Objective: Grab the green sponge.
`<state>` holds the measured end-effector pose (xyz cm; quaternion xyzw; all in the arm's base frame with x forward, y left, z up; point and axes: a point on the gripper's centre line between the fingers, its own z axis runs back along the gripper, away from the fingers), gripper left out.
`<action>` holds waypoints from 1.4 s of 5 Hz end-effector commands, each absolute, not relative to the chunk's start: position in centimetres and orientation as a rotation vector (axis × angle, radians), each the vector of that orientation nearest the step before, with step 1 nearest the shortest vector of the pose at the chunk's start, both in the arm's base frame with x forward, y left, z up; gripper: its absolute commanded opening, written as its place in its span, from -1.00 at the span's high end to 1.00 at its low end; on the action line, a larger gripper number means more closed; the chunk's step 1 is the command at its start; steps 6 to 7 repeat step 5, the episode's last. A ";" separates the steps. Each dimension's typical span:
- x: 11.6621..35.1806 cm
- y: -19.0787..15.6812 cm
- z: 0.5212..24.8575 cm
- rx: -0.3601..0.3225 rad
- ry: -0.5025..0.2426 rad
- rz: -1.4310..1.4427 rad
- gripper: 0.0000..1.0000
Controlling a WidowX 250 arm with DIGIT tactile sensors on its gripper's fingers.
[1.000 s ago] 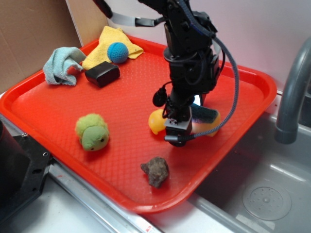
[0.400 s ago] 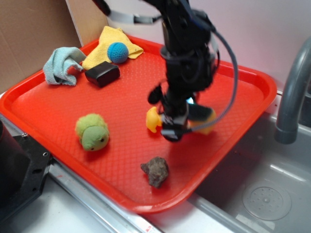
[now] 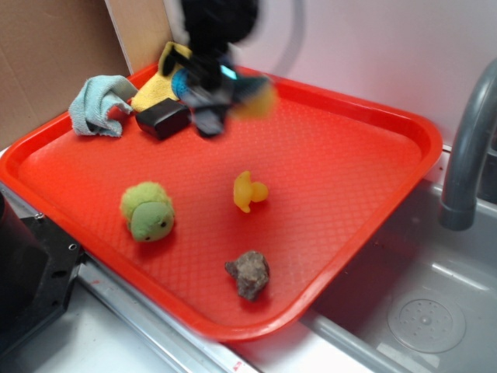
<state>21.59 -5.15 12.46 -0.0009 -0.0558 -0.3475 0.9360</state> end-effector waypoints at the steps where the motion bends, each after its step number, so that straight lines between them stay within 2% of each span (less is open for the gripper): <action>1: 15.6 0.8 17.1 0.024 -0.131 -0.297 1.00; 3: 13.7 1.5 23.8 0.070 -0.116 -0.023 1.00; 4: 14.1 1.6 25.7 0.070 -0.132 0.006 1.00; 5: 14.5 1.9 25.2 0.071 -0.108 0.041 1.00; 7: 14.5 1.9 25.2 0.071 -0.108 0.041 1.00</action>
